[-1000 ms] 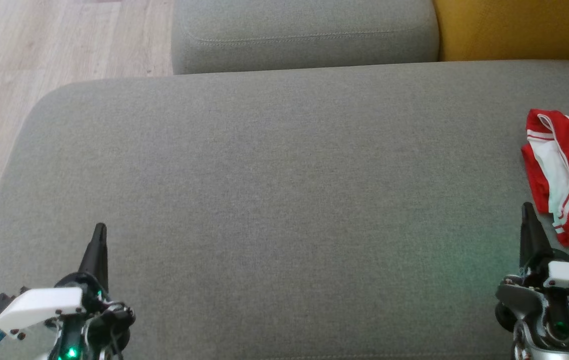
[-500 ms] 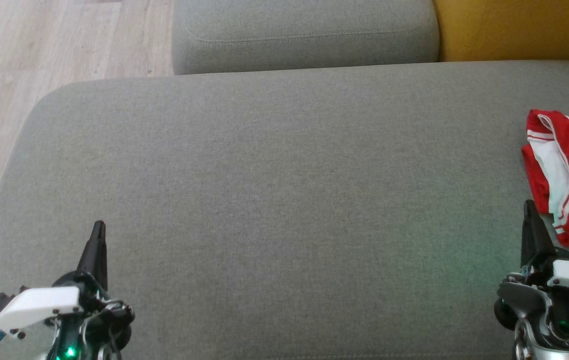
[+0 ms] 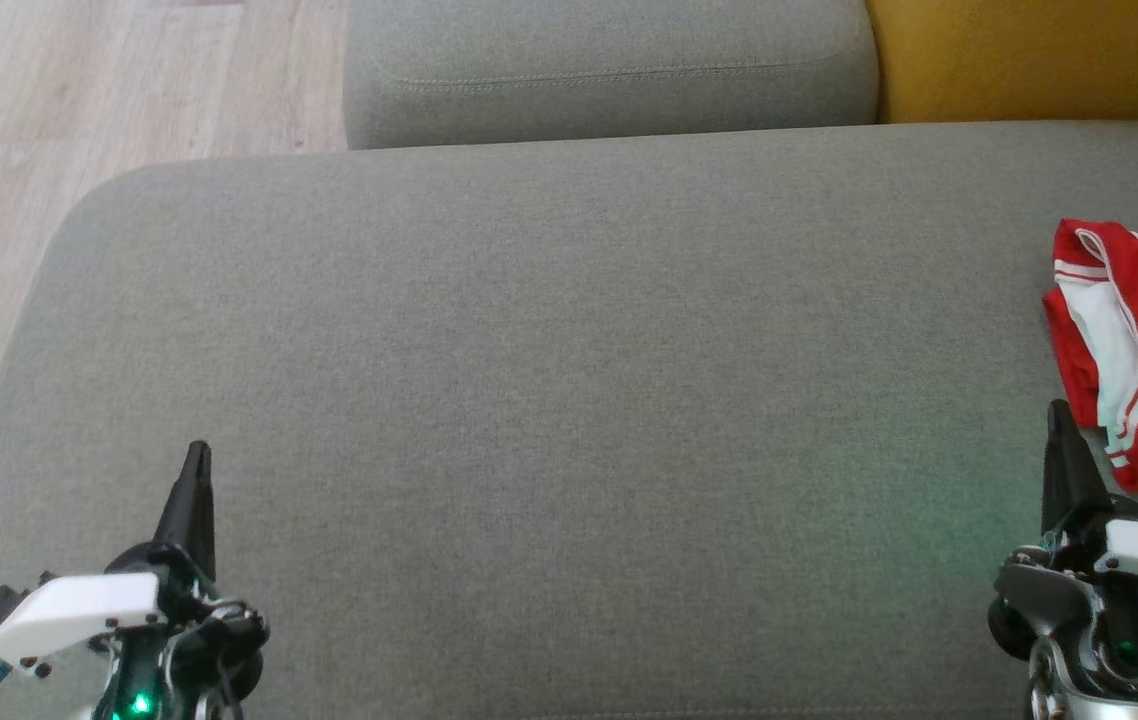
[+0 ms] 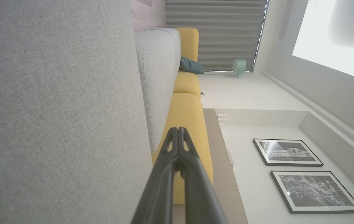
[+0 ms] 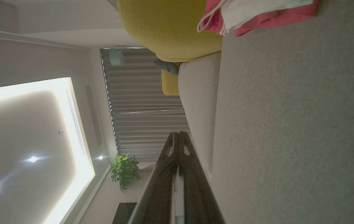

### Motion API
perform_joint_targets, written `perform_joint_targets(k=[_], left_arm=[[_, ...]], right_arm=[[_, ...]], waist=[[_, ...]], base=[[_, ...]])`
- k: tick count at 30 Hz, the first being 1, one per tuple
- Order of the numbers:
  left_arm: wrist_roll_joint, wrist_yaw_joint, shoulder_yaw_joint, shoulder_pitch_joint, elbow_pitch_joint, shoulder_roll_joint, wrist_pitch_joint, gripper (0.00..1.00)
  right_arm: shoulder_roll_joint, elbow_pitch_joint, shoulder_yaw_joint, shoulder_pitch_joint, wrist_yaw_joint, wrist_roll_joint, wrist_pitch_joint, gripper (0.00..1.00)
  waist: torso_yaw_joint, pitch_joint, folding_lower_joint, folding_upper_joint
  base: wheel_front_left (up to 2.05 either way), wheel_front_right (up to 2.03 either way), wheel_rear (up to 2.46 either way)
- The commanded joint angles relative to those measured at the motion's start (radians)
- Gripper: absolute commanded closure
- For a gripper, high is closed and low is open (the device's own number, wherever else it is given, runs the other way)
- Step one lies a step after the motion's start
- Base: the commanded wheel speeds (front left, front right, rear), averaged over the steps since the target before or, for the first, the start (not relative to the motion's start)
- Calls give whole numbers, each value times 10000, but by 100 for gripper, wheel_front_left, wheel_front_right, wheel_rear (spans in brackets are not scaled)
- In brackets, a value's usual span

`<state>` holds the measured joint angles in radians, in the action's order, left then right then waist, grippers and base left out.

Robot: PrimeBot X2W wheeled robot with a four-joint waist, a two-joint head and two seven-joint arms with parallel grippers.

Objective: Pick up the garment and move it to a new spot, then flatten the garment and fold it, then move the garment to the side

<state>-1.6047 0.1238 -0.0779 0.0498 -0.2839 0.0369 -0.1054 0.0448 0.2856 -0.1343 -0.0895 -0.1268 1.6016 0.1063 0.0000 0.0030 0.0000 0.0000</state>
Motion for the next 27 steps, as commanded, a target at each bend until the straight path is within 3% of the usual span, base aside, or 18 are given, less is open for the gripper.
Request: perform_joint_targets(k=[1, 27], left_arm=[[-39, 69, -359, 583, 385, 133, -79, 100], [-40, 69, -358, 583, 386, 133, -78, 100]], right_arm=[[54, -408, 206, -184, -39, 71, 69, 100], [54, -408, 206, -184, -39, 71, 68, 100]], waist=[[0, 1, 0, 0], [0, 1, 0, 0]], base=[[0, 0, 0], [0, 0, 0]])
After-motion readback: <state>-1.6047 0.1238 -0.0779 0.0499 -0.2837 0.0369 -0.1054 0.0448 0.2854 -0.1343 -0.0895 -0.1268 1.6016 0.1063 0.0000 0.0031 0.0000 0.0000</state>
